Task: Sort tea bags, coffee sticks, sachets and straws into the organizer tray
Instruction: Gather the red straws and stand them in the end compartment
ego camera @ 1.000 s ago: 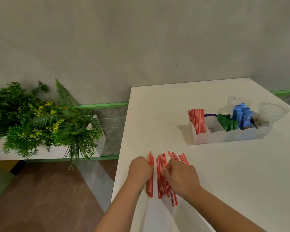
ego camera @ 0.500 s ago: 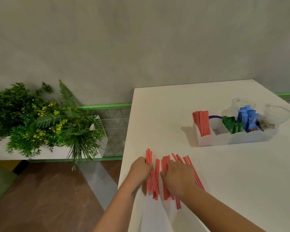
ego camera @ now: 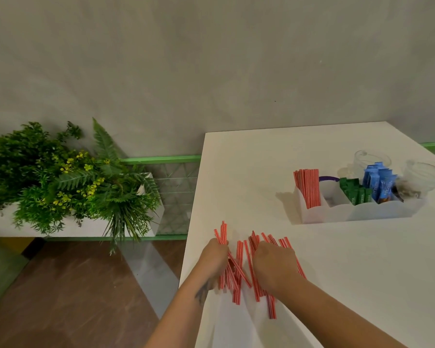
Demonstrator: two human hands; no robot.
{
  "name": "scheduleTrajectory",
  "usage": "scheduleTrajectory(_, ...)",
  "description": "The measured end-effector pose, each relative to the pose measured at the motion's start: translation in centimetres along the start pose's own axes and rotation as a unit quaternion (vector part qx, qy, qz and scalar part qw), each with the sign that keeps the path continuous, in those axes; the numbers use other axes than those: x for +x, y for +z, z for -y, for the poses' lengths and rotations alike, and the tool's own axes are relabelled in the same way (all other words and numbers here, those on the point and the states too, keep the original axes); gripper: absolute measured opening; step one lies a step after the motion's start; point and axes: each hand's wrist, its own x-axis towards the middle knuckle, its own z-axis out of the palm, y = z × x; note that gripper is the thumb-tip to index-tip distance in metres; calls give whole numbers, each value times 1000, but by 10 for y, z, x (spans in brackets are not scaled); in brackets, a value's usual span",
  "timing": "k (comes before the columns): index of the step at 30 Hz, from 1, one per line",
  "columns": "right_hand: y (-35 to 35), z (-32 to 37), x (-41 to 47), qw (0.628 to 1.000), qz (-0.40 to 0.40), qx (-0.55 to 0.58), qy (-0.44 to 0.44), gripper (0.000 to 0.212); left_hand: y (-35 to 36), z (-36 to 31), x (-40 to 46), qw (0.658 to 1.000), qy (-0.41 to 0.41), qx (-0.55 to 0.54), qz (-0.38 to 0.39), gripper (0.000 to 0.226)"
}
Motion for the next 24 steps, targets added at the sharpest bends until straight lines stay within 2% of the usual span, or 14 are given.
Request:
scheduleTrajectory(6, -11, -5, 4, 993, -40, 110, 1, 14, 7, -12, -10, 974, -51, -218, 42, 26)
scheduleTrajectory(8, -13, -4, 5, 986, -56, 155, 4, 21, 13, -14, -11, 960, -54, -267, 64, 24)
scheduleTrajectory(11, -14, -4, 7, 977, -57, 205, 12, 35, 24, -18, -11, 957, -46, -275, 82, 29)
scheduleTrajectory(15, -13, -12, 4, 981, -74, 177, -7, 26, 37, -26, -14, 952, -40, -287, 97, 34)
scheduleTrajectory(17, -15, -17, 1, 988, -80, 125, -37, 21, 44, -31, -17, 950, -45, -291, 100, 34)
scheduleTrajectory(20, -17, -23, -2, 990, -86, 99, -44, 26, 55, -39, -20, 946, -48, -305, 102, 34)
scheduleTrajectory(24, -14, -33, -1, 985, -82, 154, -9, 36, 67, -46, -19, 944, -25, -311, 106, 31)
